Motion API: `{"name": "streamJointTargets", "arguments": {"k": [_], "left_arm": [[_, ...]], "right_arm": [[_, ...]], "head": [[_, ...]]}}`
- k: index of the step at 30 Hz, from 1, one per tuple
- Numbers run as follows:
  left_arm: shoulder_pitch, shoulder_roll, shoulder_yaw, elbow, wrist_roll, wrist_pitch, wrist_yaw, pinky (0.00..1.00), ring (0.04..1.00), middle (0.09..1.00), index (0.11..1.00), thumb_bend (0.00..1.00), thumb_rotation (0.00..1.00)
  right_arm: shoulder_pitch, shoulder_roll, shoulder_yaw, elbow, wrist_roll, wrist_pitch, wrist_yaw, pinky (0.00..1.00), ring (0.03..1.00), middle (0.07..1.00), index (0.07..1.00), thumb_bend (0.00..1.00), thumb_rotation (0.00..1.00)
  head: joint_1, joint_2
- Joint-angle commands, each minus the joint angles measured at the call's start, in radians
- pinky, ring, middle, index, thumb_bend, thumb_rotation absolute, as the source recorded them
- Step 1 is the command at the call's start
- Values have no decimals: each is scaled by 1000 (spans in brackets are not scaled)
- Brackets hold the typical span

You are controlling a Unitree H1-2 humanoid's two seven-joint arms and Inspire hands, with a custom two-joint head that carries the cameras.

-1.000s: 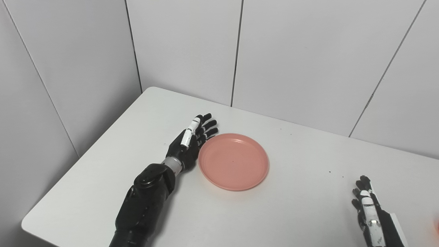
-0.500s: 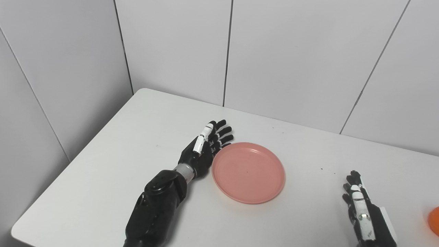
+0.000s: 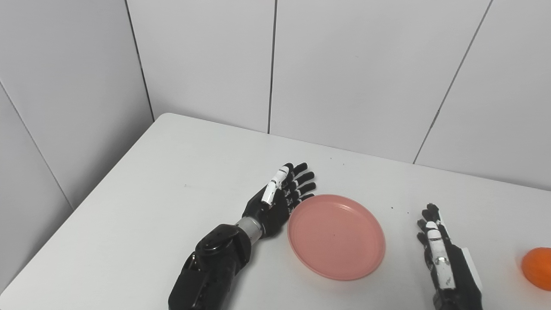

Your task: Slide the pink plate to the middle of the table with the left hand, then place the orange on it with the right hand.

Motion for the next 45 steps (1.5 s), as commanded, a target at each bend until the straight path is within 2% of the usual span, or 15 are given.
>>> {"name": "streamJointTargets", "arguments": {"k": [1,5,8,12,18,25,28,29,31,35,39,45], "left_arm": [[-1,1,-22,-47,-24,12,40,941,945,954,950,355,1000],[11,-1,-54,-85,-52,12,100,944,947,957,948,353,1000],[21,1,-68,-87,-68,12,121,950,953,963,957,350,1000],[32,13,-80,-78,-69,12,99,987,980,989,985,340,1000],[40,8,-52,-84,-48,11,84,1000,991,995,988,363,1000],[50,13,-11,-77,-15,9,65,998,978,984,977,355,1000],[51,18,7,-70,-17,9,47,1000,980,983,974,347,1000],[51,18,11,-69,-17,9,43,1000,979,982,973,346,1000],[52,21,21,-63,-16,10,35,991,974,980,974,343,1000],[49,21,40,-44,-10,8,22,976,966,973,967,345,1000],[44,22,61,-18,-9,-1,-11,978,962,969,964,342,1000],[37,21,101,22,-15,-10,-50,996,974,980,971,328,1000]], "right_arm": [[-34,8,4,-38,-11,9,-9,988,975,986,989,164,1000],[-40,17,18,-51,-49,25,-21,976,963,972,973,174,1000],[-47,28,27,-59,-76,52,-30,972,960,969,967,184,1000],[-54,35,40,-70,-107,80,-38,988,958,969,969,184,1000],[-62,37,38,-72,-110,93,-34,977,961,973,970,185,1000],[-74,46,34,-61,-127,107,-47,971,957,969,964,217,1000],[-83,66,23,-61,-131,110,-66,932,947,966,958,228,1000],[-85,69,22,-63,-136,113,-69,927,946,966,957,231,1000],[-93,62,33,-81,-165,132,-71,904,942,965,956,256,1000],[-105,46,46,-97,-207,106,-74,894,926,951,945,261,1000],[-128,23,49,-122,-241,133,-67,900,923,945,940,293,1000],[-156,1,37,-167,-306,165,-67,891,923,941,937,314,1000]], "head": [[0,0],[-46,19],[-86,32],[-117,42],[-153,55],[-270,60],[-338,53],[-338,53],[-363,48],[-410,37],[-506,12],[-597,-26]]}}
